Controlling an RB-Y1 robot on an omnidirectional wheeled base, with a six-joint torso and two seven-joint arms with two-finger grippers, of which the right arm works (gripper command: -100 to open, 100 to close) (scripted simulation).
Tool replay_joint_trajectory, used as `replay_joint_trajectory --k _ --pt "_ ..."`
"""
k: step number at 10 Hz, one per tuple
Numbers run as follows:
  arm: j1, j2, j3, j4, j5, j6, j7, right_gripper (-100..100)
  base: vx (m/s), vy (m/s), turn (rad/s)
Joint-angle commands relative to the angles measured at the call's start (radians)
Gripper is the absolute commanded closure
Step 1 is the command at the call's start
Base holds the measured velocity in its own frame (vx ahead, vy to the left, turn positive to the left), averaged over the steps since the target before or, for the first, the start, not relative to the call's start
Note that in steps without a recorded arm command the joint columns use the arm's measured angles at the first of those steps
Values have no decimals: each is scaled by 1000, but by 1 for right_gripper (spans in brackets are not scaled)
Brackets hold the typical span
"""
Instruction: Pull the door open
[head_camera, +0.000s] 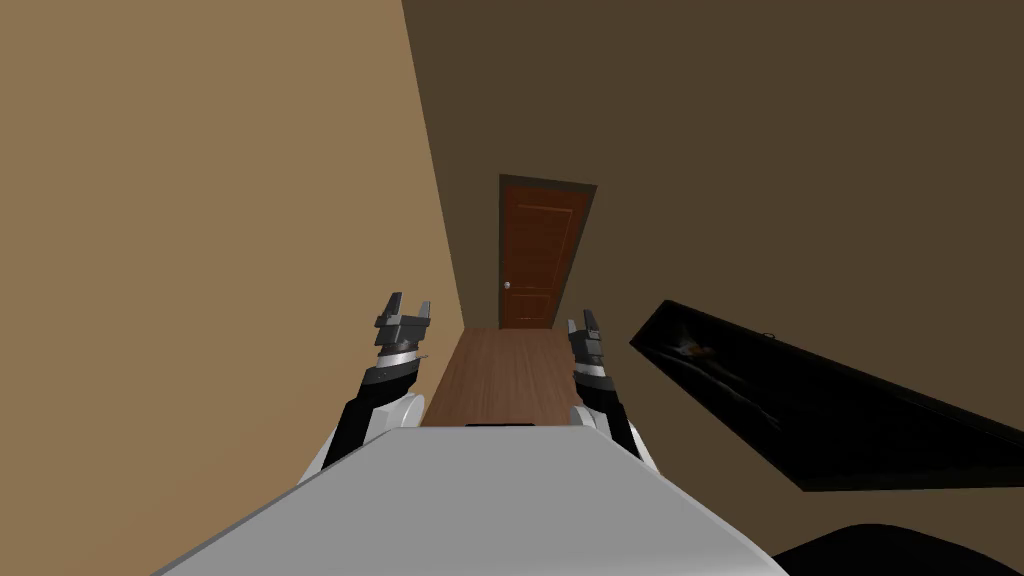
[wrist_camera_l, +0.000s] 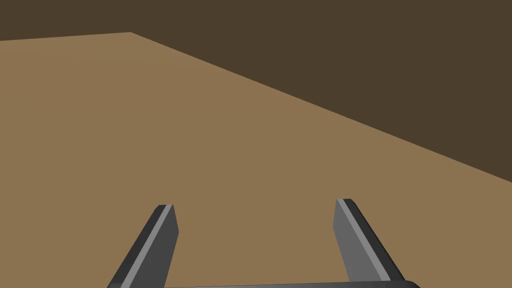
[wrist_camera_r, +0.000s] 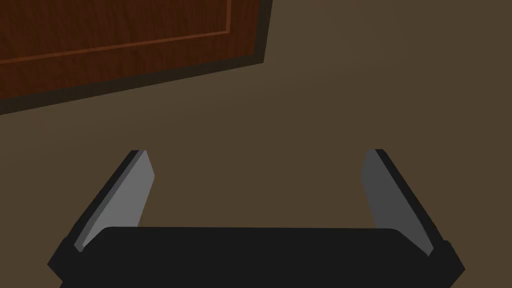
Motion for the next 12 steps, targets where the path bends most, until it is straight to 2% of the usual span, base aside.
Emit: replay_joint_trajectory --k 1,6,12 --pt "-3 -6 2 11 9 -5 15 -100 109 43 32" --pt "-16 -28 9 60 43 -27 75 -100 192 38 35" --pt "-43 -61 19 162 112 -70 192 -100 199 62 51"
